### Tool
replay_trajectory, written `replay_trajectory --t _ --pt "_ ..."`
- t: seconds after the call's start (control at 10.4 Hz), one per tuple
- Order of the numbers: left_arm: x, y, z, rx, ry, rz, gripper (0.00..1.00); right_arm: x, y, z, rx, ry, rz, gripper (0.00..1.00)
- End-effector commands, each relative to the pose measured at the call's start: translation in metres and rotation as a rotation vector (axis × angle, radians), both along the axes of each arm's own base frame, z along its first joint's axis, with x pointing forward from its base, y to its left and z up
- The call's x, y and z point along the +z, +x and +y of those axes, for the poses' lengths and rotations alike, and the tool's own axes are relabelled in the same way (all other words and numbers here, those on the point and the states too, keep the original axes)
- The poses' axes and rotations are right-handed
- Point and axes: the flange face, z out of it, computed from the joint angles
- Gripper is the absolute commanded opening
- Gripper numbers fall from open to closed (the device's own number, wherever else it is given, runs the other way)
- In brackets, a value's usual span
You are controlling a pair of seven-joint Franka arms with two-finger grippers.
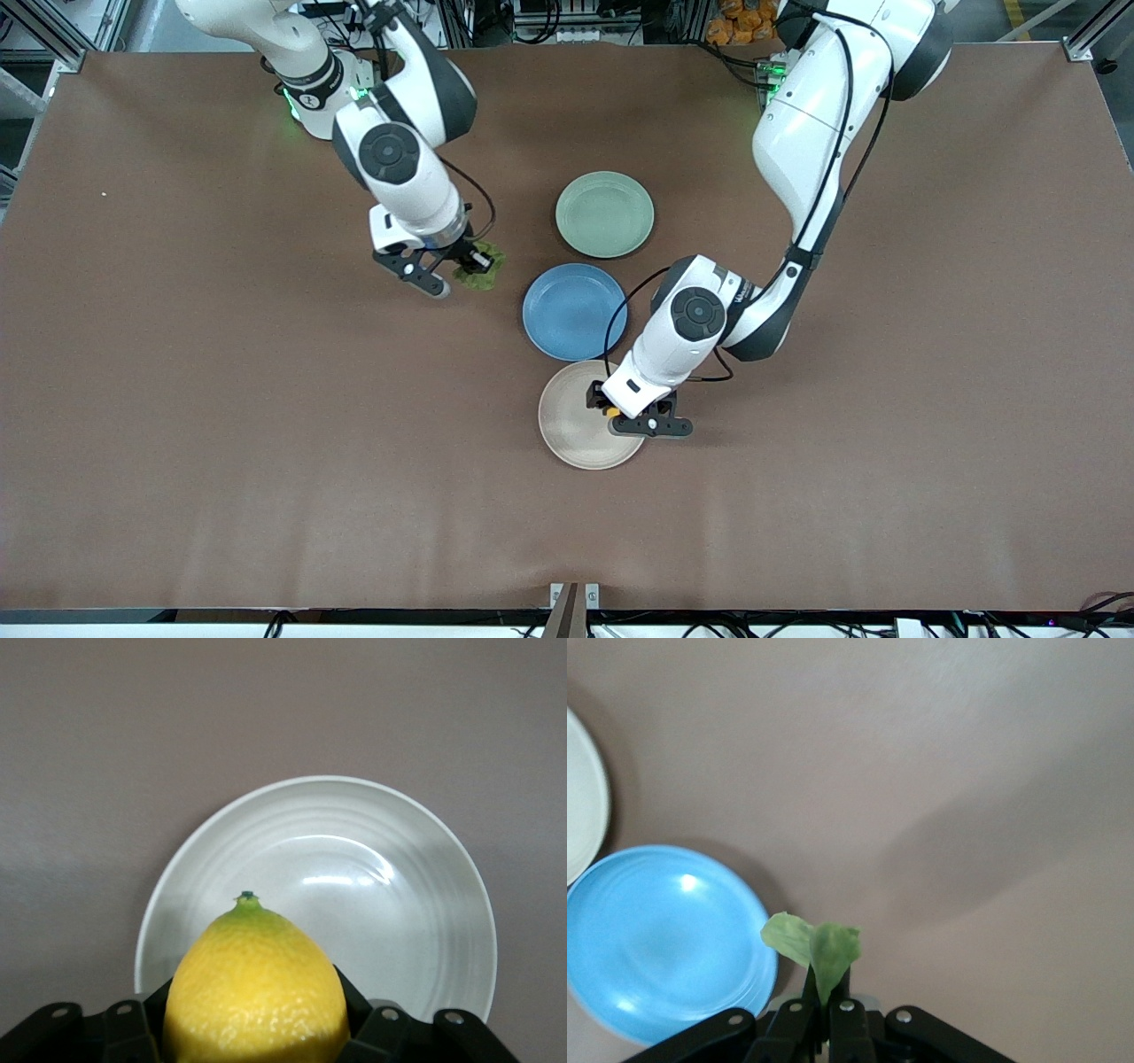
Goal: Place lemon and lettuce in plates
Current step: 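Lift the lettuce with the right gripper while the left gripper carries the lemon, then release the lettuce on the green plate while the left gripper drops the lemon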
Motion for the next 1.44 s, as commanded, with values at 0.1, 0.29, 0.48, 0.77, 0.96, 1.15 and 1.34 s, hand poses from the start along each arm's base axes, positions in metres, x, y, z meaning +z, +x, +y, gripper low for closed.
replay_trajectory --t 0.1,0.29,0.48,0.77,0.96,1.15,1.34 --pt "-0.014 -0.001 -0.012 0.040 -0.032 -0.007 0.46 -0.004 -0.010 0.077 -0.083 0.018 0.000 0.00" --pt "-0.025 -0.008 -0.020 0.035 -0.035 -0.013 0.49 -0.021 -0.026 0.121 -0.133 0.023 0.020 0.00" --pt "-0.025 -0.009 -0.021 0.030 -0.030 -0.020 0.82 -0.035 -0.059 0.159 -0.138 0.070 0.012 0.00" --pt "-0.019 -0.009 -0.022 0.014 -0.021 -0.035 1.00 -0.043 -0.096 0.190 -0.156 0.083 0.007 0.00" --pt "-0.003 -0.005 -0.021 0.016 -0.024 -0.055 1.00 -0.053 -0.114 0.204 -0.159 0.087 0.006 0.00" --pt "0.016 0.003 -0.011 0.023 -0.009 -0.056 1.00 -0.063 -0.128 0.212 -0.164 0.083 0.006 0.00" --pt "0.047 0.005 -0.002 0.019 0.030 -0.016 1.00 -0.072 -0.130 0.212 -0.160 0.071 0.011 0.30"
